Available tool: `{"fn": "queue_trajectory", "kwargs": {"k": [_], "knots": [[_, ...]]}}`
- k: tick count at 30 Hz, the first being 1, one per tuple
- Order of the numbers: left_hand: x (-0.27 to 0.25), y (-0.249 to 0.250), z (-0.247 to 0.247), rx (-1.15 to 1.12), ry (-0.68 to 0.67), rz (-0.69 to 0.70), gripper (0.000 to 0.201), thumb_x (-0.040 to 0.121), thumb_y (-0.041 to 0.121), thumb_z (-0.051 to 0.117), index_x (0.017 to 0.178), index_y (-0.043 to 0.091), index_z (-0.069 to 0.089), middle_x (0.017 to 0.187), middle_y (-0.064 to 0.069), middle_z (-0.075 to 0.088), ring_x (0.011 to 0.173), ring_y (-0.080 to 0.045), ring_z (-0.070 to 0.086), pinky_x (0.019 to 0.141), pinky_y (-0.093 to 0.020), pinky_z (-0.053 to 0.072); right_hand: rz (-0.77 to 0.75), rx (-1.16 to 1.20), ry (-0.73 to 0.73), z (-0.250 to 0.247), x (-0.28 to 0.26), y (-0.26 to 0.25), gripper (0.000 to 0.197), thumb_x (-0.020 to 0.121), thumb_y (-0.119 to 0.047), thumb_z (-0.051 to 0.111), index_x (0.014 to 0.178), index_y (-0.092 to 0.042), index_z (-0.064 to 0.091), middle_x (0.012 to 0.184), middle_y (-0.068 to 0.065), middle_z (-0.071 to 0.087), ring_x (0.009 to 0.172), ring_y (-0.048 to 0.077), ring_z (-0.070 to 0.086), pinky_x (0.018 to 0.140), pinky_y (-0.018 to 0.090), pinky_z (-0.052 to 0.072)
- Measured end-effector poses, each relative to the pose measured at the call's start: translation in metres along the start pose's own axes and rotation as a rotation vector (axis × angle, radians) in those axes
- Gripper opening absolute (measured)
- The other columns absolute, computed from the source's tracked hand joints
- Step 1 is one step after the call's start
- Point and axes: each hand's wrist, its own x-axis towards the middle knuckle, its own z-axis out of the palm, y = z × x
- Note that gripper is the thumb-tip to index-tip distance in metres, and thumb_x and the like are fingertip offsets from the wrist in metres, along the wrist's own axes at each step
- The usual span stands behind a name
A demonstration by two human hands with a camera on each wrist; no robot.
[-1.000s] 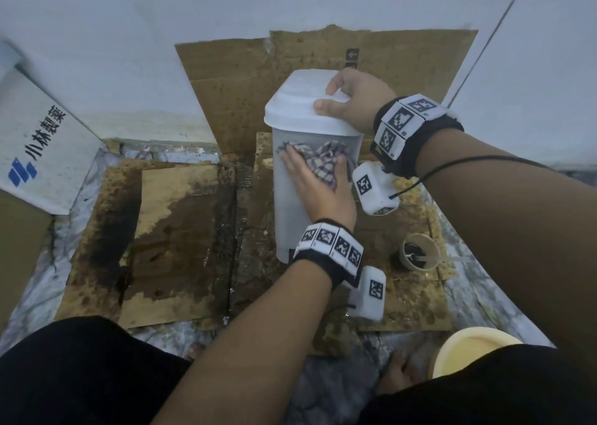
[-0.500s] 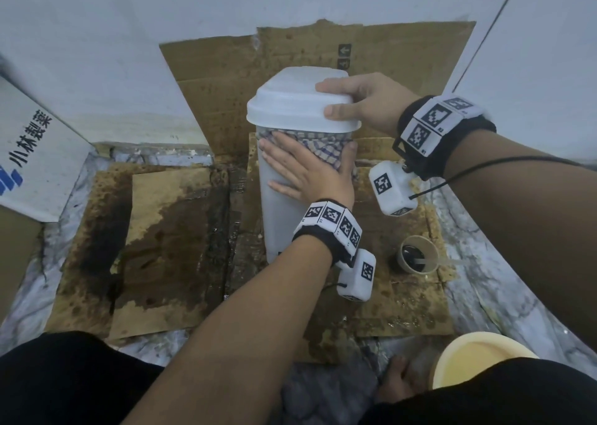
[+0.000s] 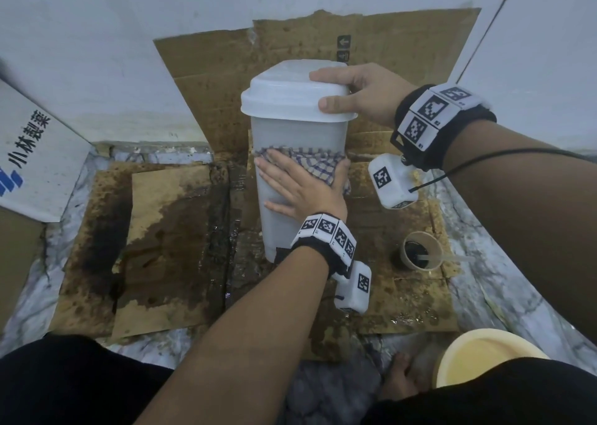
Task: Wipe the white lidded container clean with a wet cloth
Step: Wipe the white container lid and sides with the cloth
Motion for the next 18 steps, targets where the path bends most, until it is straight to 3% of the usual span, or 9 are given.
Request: {"fn": "queue_trajectory", "kwargs": {"k": [7, 10, 12, 15, 17, 18], "knots": [[-0.033, -0.059, 0.010, 0.210, -0.066, -0.093, 0.126, 0.062, 0.091, 0.026, 0.139, 0.015, -0.039, 0.158, -0.014, -0.021, 0.149, -0.028, -0.008, 0.112, -0.068, 0.003, -0.007, -0.013, 0.013, 0.001, -0.006, 0.001, 0.052, 0.085, -0.039, 0.070, 0.134, -0.038, 0.054, 0.145, -0.014, 0.045, 0.127, 0.005, 0.041, 0.107, 0.024, 0.026], [-0.043, -0.070, 0.013, 0.293, -0.057, -0.126, 0.131, 0.062, 0.091, 0.030, 0.141, 0.010, -0.036, 0.161, -0.018, -0.004, 0.148, -0.029, 0.009, 0.110, -0.069, 0.011, -0.011, -0.024, 0.017, 0.001, -0.006, 0.003, 0.052, 0.085, -0.038, 0.070, 0.135, -0.037, 0.054, 0.145, -0.015, 0.045, 0.125, 0.002, 0.040, 0.103, 0.021, 0.024], [-0.049, -0.079, 0.018, 0.357, -0.044, -0.157, 0.133, 0.060, 0.092, 0.030, 0.145, 0.006, -0.028, 0.159, -0.019, 0.011, 0.146, -0.030, 0.020, 0.107, -0.069, 0.015, -0.003, -0.014, 0.013, 0.002, -0.006, 0.004, 0.052, 0.084, -0.040, 0.071, 0.133, -0.039, 0.055, 0.145, -0.016, 0.045, 0.129, 0.003, 0.040, 0.109, 0.023, 0.025], [-0.056, -0.099, 0.021, 0.430, -0.049, -0.183, 0.138, 0.056, 0.091, 0.031, 0.142, 0.004, -0.032, 0.158, -0.019, 0.019, 0.146, -0.030, 0.020, 0.106, -0.070, 0.014, -0.007, 0.020, 0.008, 0.005, -0.005, 0.006, 0.052, 0.082, -0.038, 0.073, 0.132, -0.038, 0.057, 0.147, -0.014, 0.045, 0.136, 0.007, 0.037, 0.118, 0.034, 0.023], [-0.060, -0.107, 0.022, 0.451, -0.080, -0.191, 0.140, 0.054, 0.088, 0.036, 0.143, 0.004, -0.031, 0.157, -0.019, 0.022, 0.147, -0.029, 0.019, 0.106, -0.071, 0.012, -0.023, 0.038, 0.003, 0.006, -0.007, 0.006, 0.052, 0.084, -0.034, 0.072, 0.134, -0.034, 0.056, 0.148, -0.013, 0.043, 0.140, 0.006, 0.031, 0.120, 0.034, 0.017], [-0.061, -0.108, 0.021, 0.464, -0.093, -0.199, 0.141, 0.053, 0.087, 0.041, 0.146, 0.002, -0.023, 0.156, -0.019, 0.025, 0.146, -0.029, 0.021, 0.105, -0.071, 0.012, -0.032, 0.043, 0.002, 0.006, -0.008, 0.006, 0.052, 0.085, -0.031, 0.071, 0.135, -0.032, 0.055, 0.148, -0.014, 0.043, 0.141, 0.004, 0.028, 0.119, 0.032, 0.014]]}}
